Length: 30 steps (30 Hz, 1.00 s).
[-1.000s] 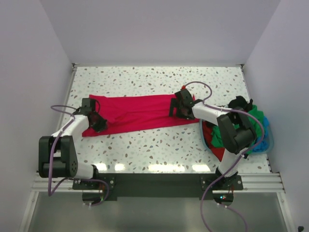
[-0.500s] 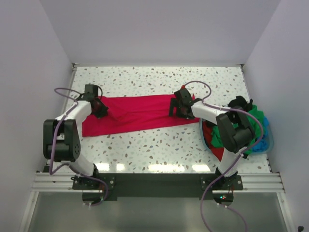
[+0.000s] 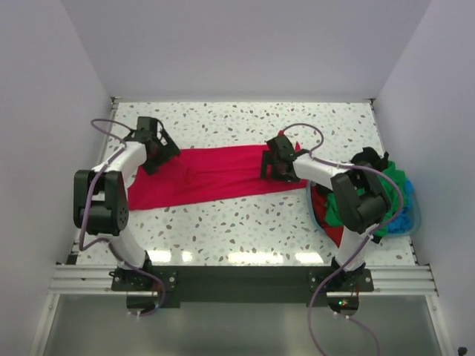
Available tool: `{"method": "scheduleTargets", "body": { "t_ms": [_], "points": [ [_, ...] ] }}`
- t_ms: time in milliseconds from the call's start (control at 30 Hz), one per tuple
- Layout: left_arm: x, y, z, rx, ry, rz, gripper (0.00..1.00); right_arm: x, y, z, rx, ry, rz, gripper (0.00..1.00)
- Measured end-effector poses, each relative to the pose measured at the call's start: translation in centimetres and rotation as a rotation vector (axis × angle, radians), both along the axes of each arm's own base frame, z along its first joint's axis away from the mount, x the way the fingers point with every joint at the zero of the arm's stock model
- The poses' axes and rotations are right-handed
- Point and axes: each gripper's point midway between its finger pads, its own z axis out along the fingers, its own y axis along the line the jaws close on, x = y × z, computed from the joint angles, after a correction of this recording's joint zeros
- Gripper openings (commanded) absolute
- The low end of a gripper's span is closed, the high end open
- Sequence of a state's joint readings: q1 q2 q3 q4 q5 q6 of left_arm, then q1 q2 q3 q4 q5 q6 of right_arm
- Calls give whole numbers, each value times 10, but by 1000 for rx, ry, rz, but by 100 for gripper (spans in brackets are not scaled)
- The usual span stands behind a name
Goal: Fold and stack the t-shirts
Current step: Fold the tshirt
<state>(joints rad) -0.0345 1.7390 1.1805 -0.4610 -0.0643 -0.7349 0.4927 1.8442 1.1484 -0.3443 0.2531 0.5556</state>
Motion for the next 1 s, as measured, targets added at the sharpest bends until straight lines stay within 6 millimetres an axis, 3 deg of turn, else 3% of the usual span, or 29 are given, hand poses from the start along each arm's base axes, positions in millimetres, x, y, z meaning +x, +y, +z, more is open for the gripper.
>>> {"method": "scheduleTargets", "body": {
  "t_ms": [167,333,533,633,700,800,900,1000],
  "points": [
    [-13,9,18,45,-29,13,100,-4,-4,5,-35,31,27,98],
    [-49,23,34,105,-49,44,100,14,1,33,-49,-13,62,98],
    [-81,29,13,129,12,57,100,34,9,56,-28,-68,87,99],
    [-86,31,-6,124,66,65,100,56,13,60,-10,-74,92,99],
    [-82,33,-21,120,99,72,100,78,14,57,-5,-84,87,99],
    [-76,34,-46,117,170,68,100,96,10,42,-18,-70,78,99],
    [-45,31,-45,105,151,58,100,94,5,17,-32,-18,77,99],
    [-7,29,-43,95,127,50,100,79,4,0,-31,24,88,99]
  ]
}}
